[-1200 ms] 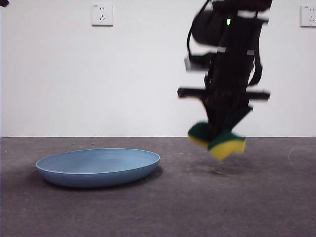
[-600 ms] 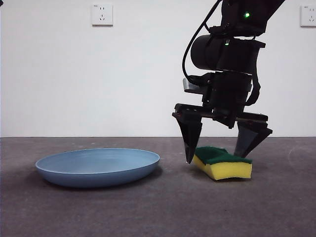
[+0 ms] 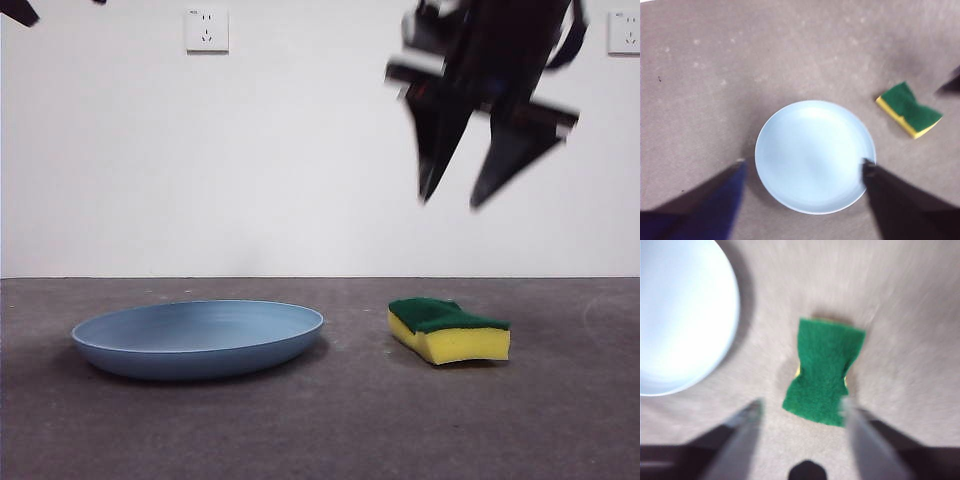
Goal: Pick up the plate,pick up the cloth,clean the plate with the cloth
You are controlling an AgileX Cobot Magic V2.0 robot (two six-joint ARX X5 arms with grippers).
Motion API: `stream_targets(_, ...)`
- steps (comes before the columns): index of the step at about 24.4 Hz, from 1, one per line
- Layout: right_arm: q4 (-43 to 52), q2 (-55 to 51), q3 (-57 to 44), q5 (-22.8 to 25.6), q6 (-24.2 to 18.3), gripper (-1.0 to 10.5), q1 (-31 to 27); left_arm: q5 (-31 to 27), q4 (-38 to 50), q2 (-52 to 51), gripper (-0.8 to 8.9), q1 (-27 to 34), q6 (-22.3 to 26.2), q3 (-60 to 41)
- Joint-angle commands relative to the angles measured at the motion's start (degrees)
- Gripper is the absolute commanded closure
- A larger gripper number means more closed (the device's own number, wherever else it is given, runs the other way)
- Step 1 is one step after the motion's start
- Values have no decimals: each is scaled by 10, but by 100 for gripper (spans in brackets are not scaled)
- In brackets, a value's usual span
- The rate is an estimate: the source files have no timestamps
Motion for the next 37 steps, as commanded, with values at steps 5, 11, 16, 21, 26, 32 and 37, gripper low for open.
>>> stream_targets(5, 9, -145, -4, 0, -9, 956, 3, -47, 16, 2, 821, -2, 43, -1)
stream_targets(11, 92, -309, -70, 64, -12, 957, 54, -48, 83, -84, 821, -13, 47, -48)
stream_targets(16, 198, -477, -269, 144, 9, 957, 101, -63, 208, -242, 821, -13, 26, -231)
stream_targets(21, 231, -563, -385, 180, 28, 957, 111, -63, 282, -341, 821, -13, -2, -344)
stream_targets(26, 196, -568, -394, 180, 54, 946, 111, -61, 273, -355, 817, -13, -3, -354)
stream_targets(32, 186, -567, -394, 177, 54, 946, 111, -63, 266, -355, 817, -13, -2, -354)
stream_targets(37, 186, -567, -394, 178, 54, 946, 111, -62, 255, -355, 817, -13, -3, -354)
